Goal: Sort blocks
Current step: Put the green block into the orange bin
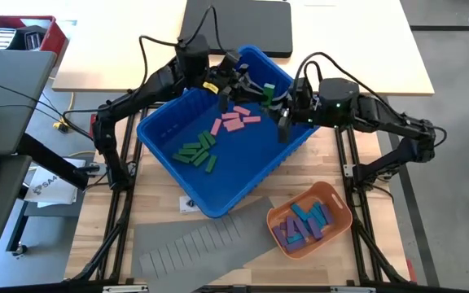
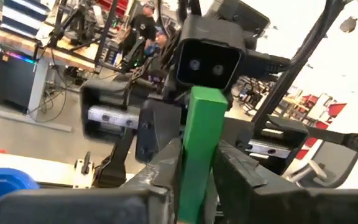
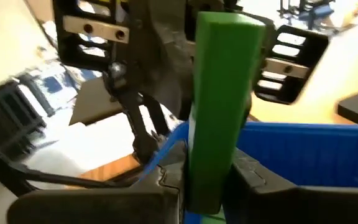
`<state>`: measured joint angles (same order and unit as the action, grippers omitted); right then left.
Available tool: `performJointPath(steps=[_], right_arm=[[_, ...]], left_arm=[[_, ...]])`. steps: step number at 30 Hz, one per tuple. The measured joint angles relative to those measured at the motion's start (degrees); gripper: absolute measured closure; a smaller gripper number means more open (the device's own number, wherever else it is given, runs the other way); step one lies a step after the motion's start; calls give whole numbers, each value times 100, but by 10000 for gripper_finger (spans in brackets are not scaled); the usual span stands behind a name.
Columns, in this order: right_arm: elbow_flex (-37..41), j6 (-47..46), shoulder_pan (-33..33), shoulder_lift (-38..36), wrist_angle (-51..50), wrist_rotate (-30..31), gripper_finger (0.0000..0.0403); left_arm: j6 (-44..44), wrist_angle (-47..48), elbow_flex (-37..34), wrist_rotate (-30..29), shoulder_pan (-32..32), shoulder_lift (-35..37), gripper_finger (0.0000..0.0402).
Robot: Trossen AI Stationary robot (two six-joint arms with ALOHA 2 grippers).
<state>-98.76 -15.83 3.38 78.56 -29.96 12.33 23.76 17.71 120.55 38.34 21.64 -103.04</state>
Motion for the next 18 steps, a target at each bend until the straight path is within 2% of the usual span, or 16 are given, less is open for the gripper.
performJointPath(steps=[3,6,10,14,18], right_arm=[[-308,-241,-2,2,-599,164,353],[-723,-753,-2,-53,-1628,143,353],[-960,-1379,-94,-43,-3277,-438,353],[-352,-2010,-484,-248,-4061,-1286,353],[871,-2905,-1130,-566,-3949,-1849,353]], left_arm=[[-50,310,-13,9,48,-7,302],[-60,509,-15,-32,187,-17,274],[-78,955,-15,-28,443,-15,254],[-250,1534,-13,-28,668,-17,249],[-631,2108,-13,-27,811,37,248]])
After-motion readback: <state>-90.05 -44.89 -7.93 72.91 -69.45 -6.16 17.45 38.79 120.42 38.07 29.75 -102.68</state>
